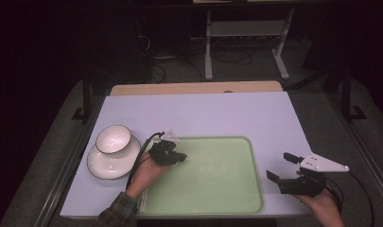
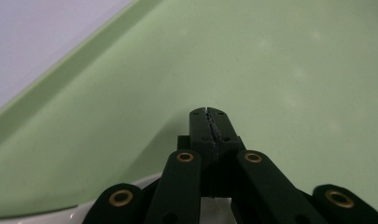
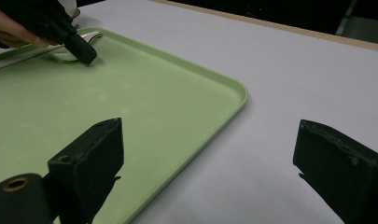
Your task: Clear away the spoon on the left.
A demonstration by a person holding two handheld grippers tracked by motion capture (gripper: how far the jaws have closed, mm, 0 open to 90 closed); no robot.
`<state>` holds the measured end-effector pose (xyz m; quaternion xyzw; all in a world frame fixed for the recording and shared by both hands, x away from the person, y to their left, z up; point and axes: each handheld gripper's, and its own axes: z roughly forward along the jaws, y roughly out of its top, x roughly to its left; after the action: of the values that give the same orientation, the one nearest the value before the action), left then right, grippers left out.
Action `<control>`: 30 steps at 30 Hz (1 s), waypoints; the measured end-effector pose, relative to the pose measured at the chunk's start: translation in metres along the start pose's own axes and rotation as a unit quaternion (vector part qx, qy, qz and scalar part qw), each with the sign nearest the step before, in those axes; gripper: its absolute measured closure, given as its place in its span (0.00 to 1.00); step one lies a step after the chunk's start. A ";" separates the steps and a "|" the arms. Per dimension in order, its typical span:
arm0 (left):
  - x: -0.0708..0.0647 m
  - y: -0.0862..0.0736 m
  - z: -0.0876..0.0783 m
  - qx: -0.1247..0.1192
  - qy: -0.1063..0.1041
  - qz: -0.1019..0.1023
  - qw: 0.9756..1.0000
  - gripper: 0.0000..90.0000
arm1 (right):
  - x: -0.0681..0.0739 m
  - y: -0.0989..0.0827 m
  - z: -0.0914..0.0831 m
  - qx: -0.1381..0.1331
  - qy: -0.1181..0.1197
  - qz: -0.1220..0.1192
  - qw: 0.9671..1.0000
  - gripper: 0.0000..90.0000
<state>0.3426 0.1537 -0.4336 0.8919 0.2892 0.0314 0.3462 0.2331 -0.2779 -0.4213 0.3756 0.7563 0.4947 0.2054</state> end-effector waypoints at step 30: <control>0.002 -0.036 -0.042 -0.018 0.010 -0.017 1.000 0.96 | 0.001 0.000 0.001 0.001 0.000 -0.001 1.000 0.09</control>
<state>0.3157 0.2010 -0.4246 0.8801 0.3073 0.0398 0.3598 0.2332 -0.2771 -0.4214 0.3750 0.7573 0.4937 0.2051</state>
